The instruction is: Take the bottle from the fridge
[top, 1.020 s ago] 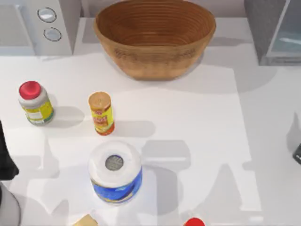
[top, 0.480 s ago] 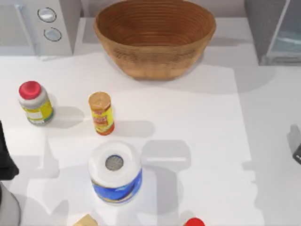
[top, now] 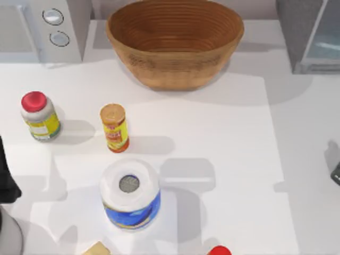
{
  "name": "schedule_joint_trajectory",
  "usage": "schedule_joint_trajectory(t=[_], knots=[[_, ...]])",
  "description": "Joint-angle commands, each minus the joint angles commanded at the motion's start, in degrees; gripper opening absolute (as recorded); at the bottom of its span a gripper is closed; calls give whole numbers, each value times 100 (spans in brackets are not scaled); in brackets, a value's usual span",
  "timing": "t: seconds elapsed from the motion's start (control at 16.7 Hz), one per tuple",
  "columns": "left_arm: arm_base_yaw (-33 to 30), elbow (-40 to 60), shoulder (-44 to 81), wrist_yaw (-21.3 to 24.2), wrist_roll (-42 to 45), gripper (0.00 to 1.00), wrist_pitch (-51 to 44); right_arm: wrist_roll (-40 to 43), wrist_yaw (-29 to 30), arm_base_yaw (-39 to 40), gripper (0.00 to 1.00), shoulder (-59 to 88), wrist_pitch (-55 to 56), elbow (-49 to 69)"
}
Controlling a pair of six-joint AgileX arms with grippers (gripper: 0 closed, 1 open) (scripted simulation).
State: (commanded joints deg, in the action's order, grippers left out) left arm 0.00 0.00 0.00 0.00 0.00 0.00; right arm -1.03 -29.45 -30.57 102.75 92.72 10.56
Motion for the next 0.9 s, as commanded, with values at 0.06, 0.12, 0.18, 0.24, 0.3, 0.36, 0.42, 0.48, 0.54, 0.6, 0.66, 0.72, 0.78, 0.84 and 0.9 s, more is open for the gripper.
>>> schedule_joint_trajectory(t=[0.06, 0.12, 0.18, 0.24, 0.3, 0.36, 0.42, 0.48, 0.54, 0.6, 0.66, 0.72, 0.78, 0.84, 0.9], knots=[[0, 0, 0, 0, 0, 100, 0, 0, 0, 0, 100, 0, 0, 0], [0, 0, 0, 0, 0, 100, 0, 0, 10, 24, 100, -15, -15, -23], [0, 0, 0, 0, 0, 100, 0, 1, 16, 28, 100, -4, -21, -10], [0, 0, 0, 0, 0, 100, 0, 6, 48, 53, 100, 48, -51, 58], [0, 0, 0, 0, 0, 100, 0, 14, 106, 101, 100, 138, -104, 184], [0, 0, 0, 0, 0, 100, 0, 23, 190, 173, 100, 262, -183, 372], [0, 0, 0, 0, 0, 100, 0, 32, 291, 268, 100, 411, -289, 617], [0, 0, 0, 0, 0, 100, 0, 38, 411, 382, 100, 582, -425, 924], [0, 0, 0, 0, 0, 100, 0, 42, 544, 510, 100, 771, -584, 1289], [0, 0, 0, 0, 0, 100, 0, 42, 688, 647, 100, 974, -761, 1698], [0, 0, 0, 0, 0, 100, 0, 40, 839, 791, 100, 1185, -955, 2133], [0, 0, 0, 0, 0, 100, 0, 37, 995, 939, 100, 1393, -1159, 2572], [0, 0, 0, 0, 0, 100, 0, 33, 1151, 1086, 100, 1588, -1363, 2996], [0, 0, 0, 0, 0, 100, 0, 30, 1301, 1229, 100, 1765, -1556, 3385], [0, 0, 0, 0, 0, 100, 0, 29, 1441, 1365, 100, 1926, -1737, 3725]])
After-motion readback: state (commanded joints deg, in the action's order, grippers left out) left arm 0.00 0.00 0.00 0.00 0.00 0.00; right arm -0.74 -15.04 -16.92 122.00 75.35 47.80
